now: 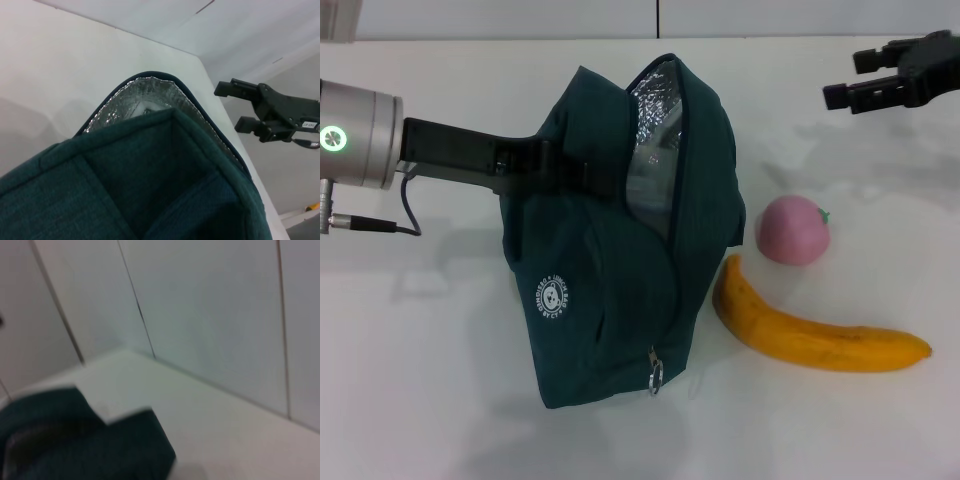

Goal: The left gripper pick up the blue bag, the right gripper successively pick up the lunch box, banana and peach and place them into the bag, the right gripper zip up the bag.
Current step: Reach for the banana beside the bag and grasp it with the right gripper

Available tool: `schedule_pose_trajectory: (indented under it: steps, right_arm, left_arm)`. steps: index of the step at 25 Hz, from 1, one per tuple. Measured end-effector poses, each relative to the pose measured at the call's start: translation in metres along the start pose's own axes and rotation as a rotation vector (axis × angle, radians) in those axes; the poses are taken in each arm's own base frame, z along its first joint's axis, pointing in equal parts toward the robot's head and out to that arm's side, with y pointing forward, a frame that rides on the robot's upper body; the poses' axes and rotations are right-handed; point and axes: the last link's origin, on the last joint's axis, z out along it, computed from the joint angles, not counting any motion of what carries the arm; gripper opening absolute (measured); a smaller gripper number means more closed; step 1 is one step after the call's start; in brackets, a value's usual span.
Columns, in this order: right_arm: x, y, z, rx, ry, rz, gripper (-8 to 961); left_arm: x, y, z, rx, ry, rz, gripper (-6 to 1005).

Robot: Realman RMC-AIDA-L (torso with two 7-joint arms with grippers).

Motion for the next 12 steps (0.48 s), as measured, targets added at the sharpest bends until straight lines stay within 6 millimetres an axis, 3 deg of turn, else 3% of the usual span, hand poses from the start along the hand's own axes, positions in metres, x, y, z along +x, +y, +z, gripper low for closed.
schedule_pose_trajectory:
  steps: [3,12]
  right_arm:
    - [-0.017,0.0,-0.01,0.025,0.118,-0.056,857]
    - [-0.049,0.022,-0.013,0.016,0.375,-0.077,858]
  left_arm:
    - [0.0,-0.002,-0.001,-0.004,0.011,0.0,36]
    - [0.001,0.0,-0.006,-0.028,0.039,0.002,35]
